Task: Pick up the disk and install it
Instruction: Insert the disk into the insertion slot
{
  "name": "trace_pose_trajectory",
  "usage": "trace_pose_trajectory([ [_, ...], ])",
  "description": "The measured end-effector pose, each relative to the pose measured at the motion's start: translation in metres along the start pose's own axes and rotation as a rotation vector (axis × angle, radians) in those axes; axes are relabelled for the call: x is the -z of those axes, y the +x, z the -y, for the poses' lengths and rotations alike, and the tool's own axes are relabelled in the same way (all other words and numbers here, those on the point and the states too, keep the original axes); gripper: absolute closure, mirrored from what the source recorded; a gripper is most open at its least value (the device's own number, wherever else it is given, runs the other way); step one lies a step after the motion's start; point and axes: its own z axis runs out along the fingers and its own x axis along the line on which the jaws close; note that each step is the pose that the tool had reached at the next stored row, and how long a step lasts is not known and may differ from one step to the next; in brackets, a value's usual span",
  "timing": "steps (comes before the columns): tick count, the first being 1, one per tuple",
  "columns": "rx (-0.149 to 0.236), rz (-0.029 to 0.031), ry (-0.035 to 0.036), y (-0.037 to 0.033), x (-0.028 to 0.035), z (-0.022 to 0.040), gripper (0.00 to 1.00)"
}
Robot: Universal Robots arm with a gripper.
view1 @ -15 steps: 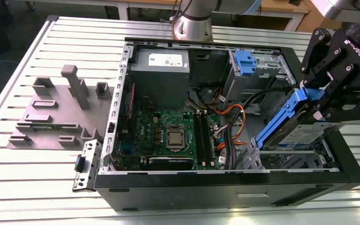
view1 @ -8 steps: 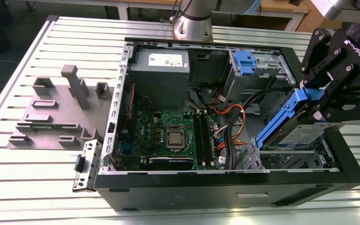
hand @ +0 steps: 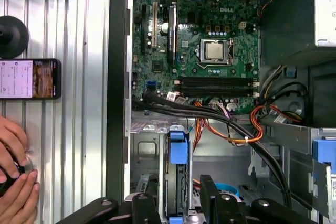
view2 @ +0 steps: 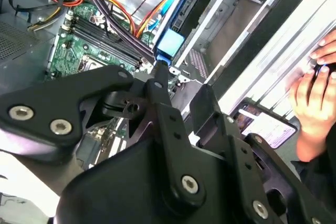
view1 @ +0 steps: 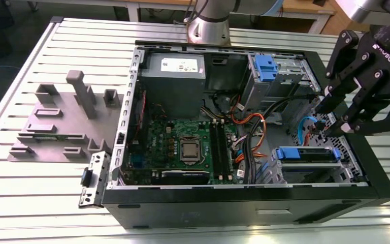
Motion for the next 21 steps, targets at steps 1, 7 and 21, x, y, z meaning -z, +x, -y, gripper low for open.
trace_pose_trajectory([
  [1,0.000,-0.0002,0.0007,0.0000,-0.0004,0.0000,0.56],
  [7,0.000,-0.0001,0.0014,0.0001,-0.0034,0.0001,0.56],
  [21,0.000,0.0000,0.0018,0.0007,-0.0237,0.0007,0.89],
])
